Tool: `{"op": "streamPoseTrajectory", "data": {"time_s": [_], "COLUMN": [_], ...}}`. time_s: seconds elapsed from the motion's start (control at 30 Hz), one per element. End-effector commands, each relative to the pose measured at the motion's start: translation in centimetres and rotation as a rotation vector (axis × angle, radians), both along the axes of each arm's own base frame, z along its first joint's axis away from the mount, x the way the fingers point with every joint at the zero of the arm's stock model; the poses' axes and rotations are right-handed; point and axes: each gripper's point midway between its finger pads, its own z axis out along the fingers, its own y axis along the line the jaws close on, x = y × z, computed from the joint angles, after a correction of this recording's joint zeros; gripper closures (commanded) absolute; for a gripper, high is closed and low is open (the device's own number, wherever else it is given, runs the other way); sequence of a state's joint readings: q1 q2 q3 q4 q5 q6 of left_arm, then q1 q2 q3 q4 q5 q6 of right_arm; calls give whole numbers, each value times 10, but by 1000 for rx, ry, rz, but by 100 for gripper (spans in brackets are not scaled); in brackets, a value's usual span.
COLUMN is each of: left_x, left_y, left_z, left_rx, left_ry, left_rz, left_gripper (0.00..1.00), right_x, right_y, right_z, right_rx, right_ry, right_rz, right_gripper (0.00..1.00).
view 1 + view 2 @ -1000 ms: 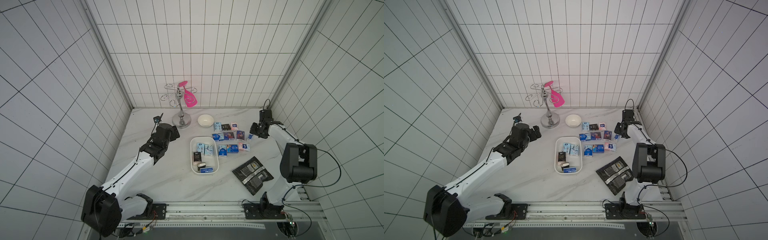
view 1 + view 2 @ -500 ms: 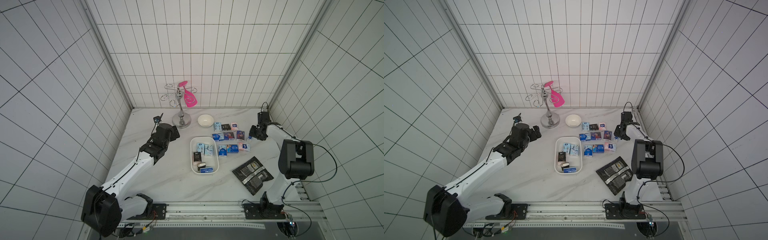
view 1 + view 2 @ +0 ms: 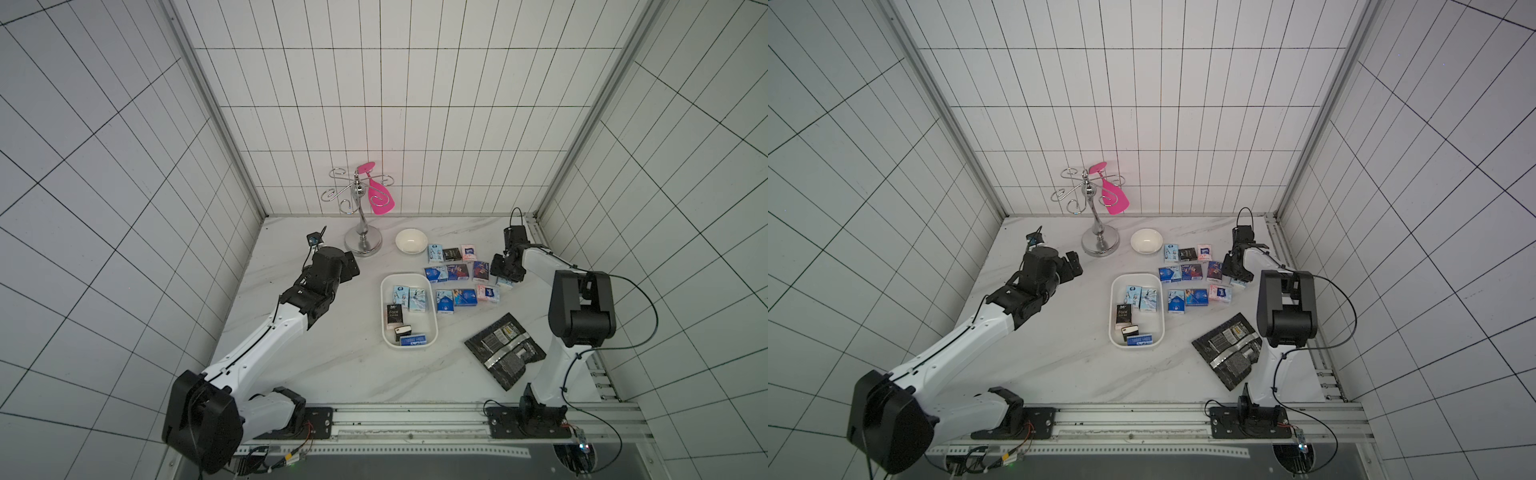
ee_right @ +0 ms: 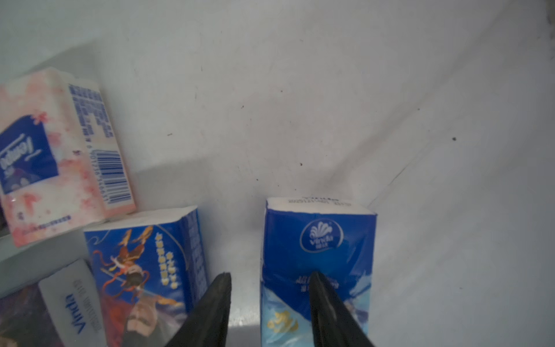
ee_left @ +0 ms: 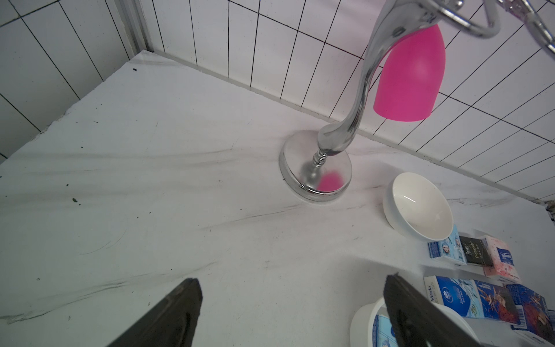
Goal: Take the pocket tissues out of the storage box
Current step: Place the pocket tissues at the center of the board.
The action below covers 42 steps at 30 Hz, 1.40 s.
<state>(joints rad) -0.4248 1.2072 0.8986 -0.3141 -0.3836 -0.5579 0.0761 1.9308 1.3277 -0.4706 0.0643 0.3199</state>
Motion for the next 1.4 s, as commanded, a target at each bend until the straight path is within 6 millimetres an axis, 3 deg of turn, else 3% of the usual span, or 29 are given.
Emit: {"op": "streamPoseTrajectory", "data": {"time_s": [0.0, 0.1, 0.4, 0.57, 0.73, 0.9, 1.07, 1.2, 1.37], "left_x": [-2, -2, -3, -2, -1, -1, -2, -2, -2], "left_y": [-1, -1, -1, -2, -3, -3, -2, -1, 0], "left_z": [6, 8, 7, 7, 6, 8, 10, 12, 14], "left_rx": [-6, -7, -14, -14, -15, -16, -10, -9, -9], "left_ry": [-18, -23, -23, -23, -21, -26, -31, -39, -45], "left_rz": [-4, -5, -8, -10, -14, -13, -11, -9, -7], "left_gripper": [2, 2, 2, 2, 2, 2, 2, 2, 2], "right_x": [-9, -9, -14, -22, -26, -25, -20, -15, -5], "right_y": [-3, -5, -16, -25, -26, -25, -17, -14, 1], "right_z": [-8, -4, 47, 21, -1, -8, -14, -12, -4], "right_rx": [-47, -49, -79, -38, -13, 0, 28, 29, 43], "right_ry": [75, 57, -62, 13, 62, 79, 89, 80, 48], "right_rz": [4, 1, -37, -56, -61, -57, -31, -22, 16], "right_gripper": [54, 54, 49, 39, 37, 38, 46, 51, 51]}}
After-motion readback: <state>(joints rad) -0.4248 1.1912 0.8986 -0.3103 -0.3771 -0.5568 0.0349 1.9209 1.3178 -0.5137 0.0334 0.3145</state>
